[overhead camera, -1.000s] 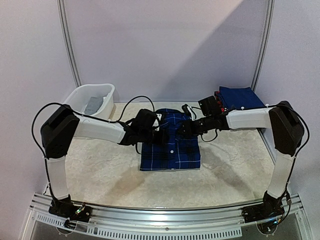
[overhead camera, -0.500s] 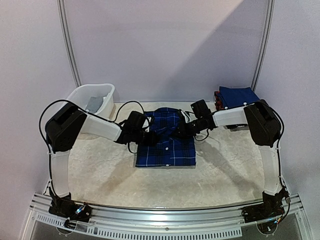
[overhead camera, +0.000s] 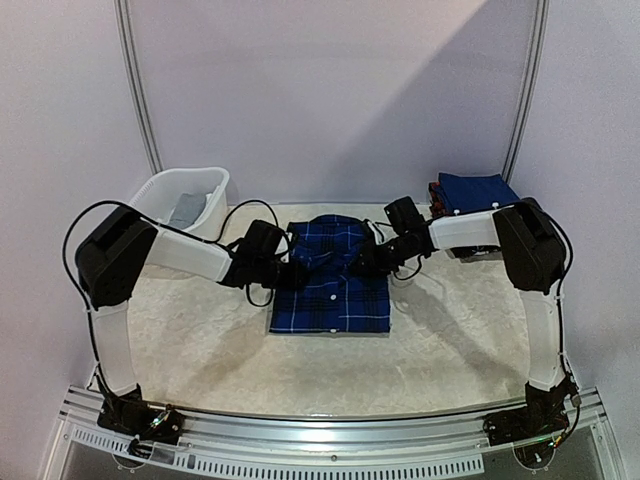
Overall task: Fold and stack the mixed laundry pile
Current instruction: Smooth out the 2/3-rectangle-folded shirt at the center of the board, then pick up the 2/3-rectangle-folded shirt from the center of the board.
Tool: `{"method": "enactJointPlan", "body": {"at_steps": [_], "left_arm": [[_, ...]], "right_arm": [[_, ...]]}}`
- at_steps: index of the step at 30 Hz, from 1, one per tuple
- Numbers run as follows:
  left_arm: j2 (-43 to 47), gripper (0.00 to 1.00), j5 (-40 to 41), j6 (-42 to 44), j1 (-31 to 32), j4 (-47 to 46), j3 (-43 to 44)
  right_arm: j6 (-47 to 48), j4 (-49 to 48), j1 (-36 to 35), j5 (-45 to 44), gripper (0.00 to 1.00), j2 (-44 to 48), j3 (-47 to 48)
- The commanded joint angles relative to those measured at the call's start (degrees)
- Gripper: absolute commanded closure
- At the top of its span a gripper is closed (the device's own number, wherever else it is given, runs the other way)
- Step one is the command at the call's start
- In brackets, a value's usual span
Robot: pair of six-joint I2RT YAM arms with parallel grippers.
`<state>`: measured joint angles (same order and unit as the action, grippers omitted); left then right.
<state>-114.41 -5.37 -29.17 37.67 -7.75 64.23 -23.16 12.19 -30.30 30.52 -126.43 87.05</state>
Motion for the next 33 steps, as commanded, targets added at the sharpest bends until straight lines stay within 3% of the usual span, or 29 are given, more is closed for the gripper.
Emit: {"method": "enactJointPlan", "body": {"at_steps": [1,6,9,10,13,14,17,21,25,27,33], "left_arm": [[8.4,0.76,8.8,3.6,1.6,7.3,-0.8],[15.7,0.62,20.2,11.1,7.8,7.6,-3.0],[18.0,0.5,22.6,14.5,10.3,13.6,-2.3],[18.7,0.42,22.2,15.9,11.0,14.2,-2.7],[21.5,0.08,30.2,19.4,14.9,6.8,-8.3],[22.1,0.02,31.5,20.5,15.8,5.3,-9.9],[22.2,0.0,32.0,25.2,17.9,2.9,-11.9],[21.8,0.01,34.9,36.1,23.8,-4.6,-17.6],[22.1,0.06,29.7,33.9,24.7,-0.4,-18.3],[21.5,0.08,27.6,36.5,26.7,-1.0,-18.7],[12.3,0.12,35.5,50.4,32.2,2.2,-12.1]], "right_arm": [[1.2,6.8,0.6,-2.2,0.62,7.9,0.8],[1.7,8.6,-0.3,-4.7,0.57,14.9,-1.1],[1.3,8.6,-1.2,-7.8,0.55,19.2,-4.5],[0.9,8.5,-1.4,-9.8,0.55,20.7,-5.7],[-0.1,8.0,-2.0,-16.0,0.54,25.4,-11.0],[-0.7,7.6,-2.0,-17.9,0.54,27.2,-13.9],[-2.8,5.8,-2.0,-22.4,0.52,33.1,-21.0],[-6.1,2.3,-2.1,-21.8,0.48,39.6,-30.4],[-8.3,0.9,-2.5,-22.2,0.31,45.4,-37.2],[-9.1,0.9,-2.6,-22.8,0.28,48.3,-39.6],[-10.9,3.8,-2.6,-29.2,0.22,57.4,-43.1]]}}
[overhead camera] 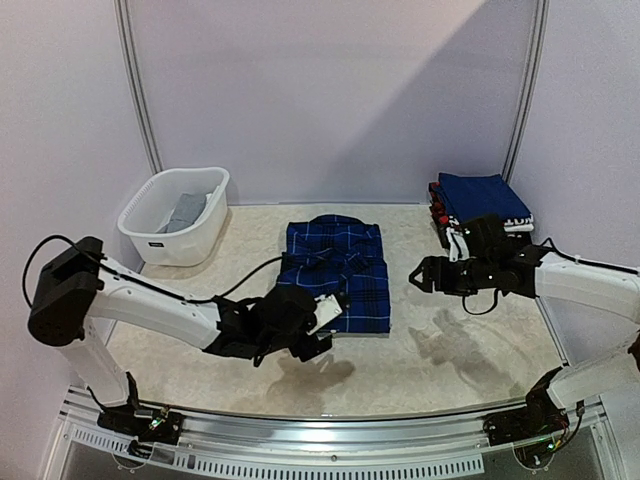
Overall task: Fold and stack the mixed laundry pile
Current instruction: Pick up the 2/3-rectangle-folded shirt from the center of the board.
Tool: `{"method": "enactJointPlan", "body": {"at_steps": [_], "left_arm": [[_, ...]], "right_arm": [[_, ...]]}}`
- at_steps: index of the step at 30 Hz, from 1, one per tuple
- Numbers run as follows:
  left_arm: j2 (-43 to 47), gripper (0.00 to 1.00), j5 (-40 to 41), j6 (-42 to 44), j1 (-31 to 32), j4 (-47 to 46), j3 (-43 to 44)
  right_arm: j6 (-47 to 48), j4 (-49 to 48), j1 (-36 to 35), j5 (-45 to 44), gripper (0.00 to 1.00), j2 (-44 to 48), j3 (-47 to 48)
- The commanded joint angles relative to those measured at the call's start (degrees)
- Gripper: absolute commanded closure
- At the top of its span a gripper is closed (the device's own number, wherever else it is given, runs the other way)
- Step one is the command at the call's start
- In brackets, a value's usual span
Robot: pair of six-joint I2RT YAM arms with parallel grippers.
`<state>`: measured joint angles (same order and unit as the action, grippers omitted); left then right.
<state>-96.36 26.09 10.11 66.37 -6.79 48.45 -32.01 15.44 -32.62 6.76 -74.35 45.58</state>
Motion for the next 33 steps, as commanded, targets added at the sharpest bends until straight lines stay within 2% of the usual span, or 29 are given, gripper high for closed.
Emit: {"method": "enactJointPlan", "body": {"at_steps": [1,9,13,17,23,26,29,30,33], "left_arm": [[-7.2,0.12,4.9,13.3,4.0,0.9,4.5],[-16.2,0.17,8.6,21.1,4.5,4.2,12.0],[-20.2,0.21,13.9,25.7,4.4,-0.8,12.7],[-22.8,0.23,15.7,28.7,4.1,-3.1,13.5],[-26.2,0.34,15.8,31.1,2.0,-3.5,15.5],[-27.6,0.49,15.4,31.9,1.6,-3.7,16.2],[-27.9,0.91,14.5,32.0,1.6,-3.5,16.6],[-27.6,1.0,14.1,31.8,1.6,-3.4,16.4],[-25.6,1.0,13.6,30.3,2.3,-2.2,15.6]], "right_arm": [[-2.2,1.0,-0.3,-6.1,0.21,6.4,-2.0],[-2.3,3.9,-0.3,-10.0,0.17,12.2,-3.7],[-2.3,3.9,-0.3,-10.8,0.16,13.2,-3.9],[-2.2,3.9,-0.3,-11.4,0.16,13.6,-4.1],[-2.2,3.6,-0.3,-11.4,0.16,13.5,-4.6],[-2.1,3.5,-0.3,-11.3,0.16,13.5,-4.6],[-1.9,3.1,-0.3,-11.4,0.16,13.3,-4.4],[-1.9,3.0,-0.3,-11.3,0.16,13.1,-4.2],[-1.6,2.3,-0.3,-10.1,0.16,12.0,-3.7]]}}
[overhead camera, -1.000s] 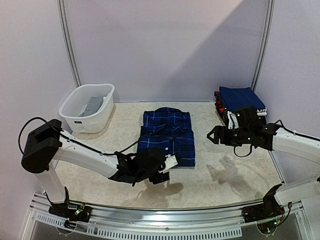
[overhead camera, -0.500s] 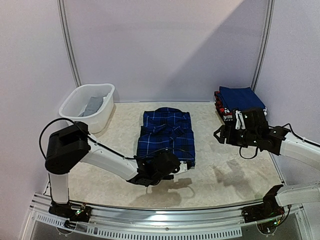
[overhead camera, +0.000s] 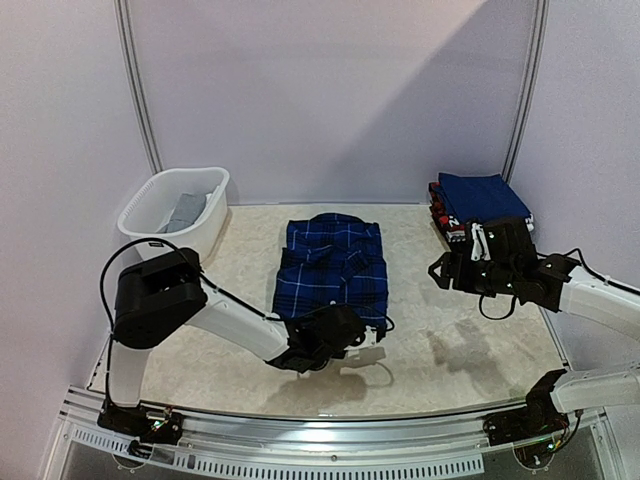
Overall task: Fold and stack the mixed laundry pile
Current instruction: Pick up the 2/3-rectangle-folded shirt from the center of the board, then fold the 2/3-rectangle-folded shirt at the center of the board.
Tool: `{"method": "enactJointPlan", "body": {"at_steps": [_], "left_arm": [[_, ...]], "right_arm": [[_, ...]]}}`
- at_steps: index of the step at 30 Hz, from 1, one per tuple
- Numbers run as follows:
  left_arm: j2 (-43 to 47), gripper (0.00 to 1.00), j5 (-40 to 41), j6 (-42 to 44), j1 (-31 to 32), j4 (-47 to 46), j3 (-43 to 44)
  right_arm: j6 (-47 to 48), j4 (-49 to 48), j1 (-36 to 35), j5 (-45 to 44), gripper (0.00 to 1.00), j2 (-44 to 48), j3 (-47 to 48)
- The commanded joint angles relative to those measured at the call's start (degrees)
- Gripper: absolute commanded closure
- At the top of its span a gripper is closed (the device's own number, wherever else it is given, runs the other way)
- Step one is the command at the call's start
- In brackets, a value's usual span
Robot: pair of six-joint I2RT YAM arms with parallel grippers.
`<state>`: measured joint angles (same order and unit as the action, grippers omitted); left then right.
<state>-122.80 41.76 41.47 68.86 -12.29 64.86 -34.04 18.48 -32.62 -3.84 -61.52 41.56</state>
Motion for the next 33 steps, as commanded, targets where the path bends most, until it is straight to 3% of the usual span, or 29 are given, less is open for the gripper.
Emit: {"method": "enactJointPlan", "body": {"at_steps": [1,8,15,24,29,33], "left_arm": [[1.8,1.0,-2.1,-1.8,0.2,4.4,-1.1],[9.1,1.0,-3.7,-10.1,6.4,17.7,-2.7],[14.7,1.0,-2.6,-19.7,14.1,33.5,0.3],[19.0,1.0,-3.1,-27.5,23.0,54.0,10.8],[18.4,1.0,-3.9,-28.2,24.2,60.4,15.8],[18.6,1.0,-4.5,-27.3,24.6,62.2,17.6]], "right_arm": [[0.7,-1.0,-0.3,1.1,0.17,-1.2,0.4],[2.9,-4.4,-1.1,10.1,0.26,-7.7,1.6],[6.1,-6.3,-6.8,15.1,0.37,-13.9,4.9],[10.1,-8.0,-13.7,21.6,0.51,-22.0,8.0],[11.9,-11.2,-15.7,27.6,0.79,-25.6,8.6],[12.5,-11.4,-16.6,29.5,0.96,-29.6,8.2]]}}
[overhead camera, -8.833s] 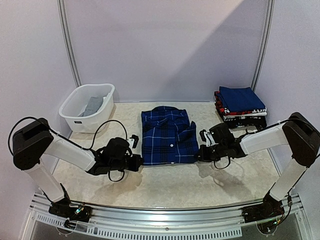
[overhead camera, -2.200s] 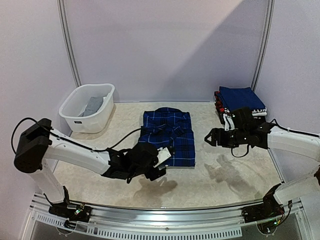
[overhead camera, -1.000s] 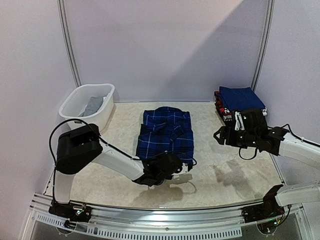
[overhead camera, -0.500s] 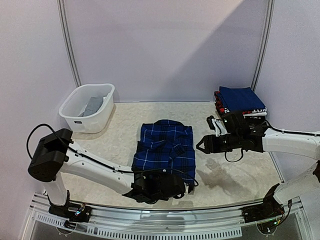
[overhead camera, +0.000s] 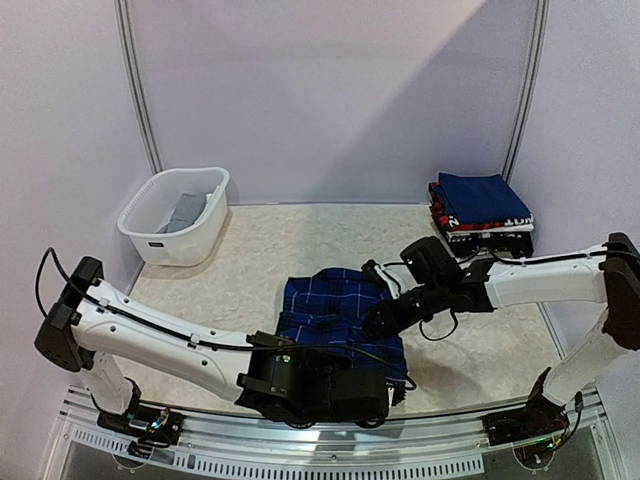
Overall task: Fold and stack the mixed laundry pile
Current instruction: Fold the 2/3-rectangle-folded shirt at the center of the board.
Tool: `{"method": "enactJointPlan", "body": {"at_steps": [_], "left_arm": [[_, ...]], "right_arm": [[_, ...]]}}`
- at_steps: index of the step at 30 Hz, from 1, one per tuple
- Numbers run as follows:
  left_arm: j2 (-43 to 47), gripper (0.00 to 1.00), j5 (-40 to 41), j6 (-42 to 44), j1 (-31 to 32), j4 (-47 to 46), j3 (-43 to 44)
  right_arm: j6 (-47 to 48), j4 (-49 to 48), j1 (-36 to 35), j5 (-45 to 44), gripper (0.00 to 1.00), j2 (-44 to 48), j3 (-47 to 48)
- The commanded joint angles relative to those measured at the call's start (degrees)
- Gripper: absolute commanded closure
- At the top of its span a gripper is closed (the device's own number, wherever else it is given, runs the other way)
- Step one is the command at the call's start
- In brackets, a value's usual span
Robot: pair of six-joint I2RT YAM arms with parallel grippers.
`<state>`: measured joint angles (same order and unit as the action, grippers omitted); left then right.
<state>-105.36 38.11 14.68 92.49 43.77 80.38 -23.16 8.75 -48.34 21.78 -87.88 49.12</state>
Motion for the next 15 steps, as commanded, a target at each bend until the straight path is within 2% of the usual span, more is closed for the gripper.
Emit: {"method": "enactJointPlan", "body": {"at_steps": [1,7,15], "left_arm": [[1.3,1.0,-0.8,-0.1,1.0,6.2,2.3],[2.7,1.0,-2.1,3.7,0.5,6.1,4.5],[4.2,1.0,-4.3,9.0,-5.8,3.9,5.4]], "right_arm": [[1.3,-2.6,-1.3,4.3,0.98,-3.8,-0.1],[-1.2,-5.6,-4.3,4.4,1.0,-7.9,-2.1],[-3.2,-8.1,-7.0,4.2,1.0,-8.2,-4.2]]}}
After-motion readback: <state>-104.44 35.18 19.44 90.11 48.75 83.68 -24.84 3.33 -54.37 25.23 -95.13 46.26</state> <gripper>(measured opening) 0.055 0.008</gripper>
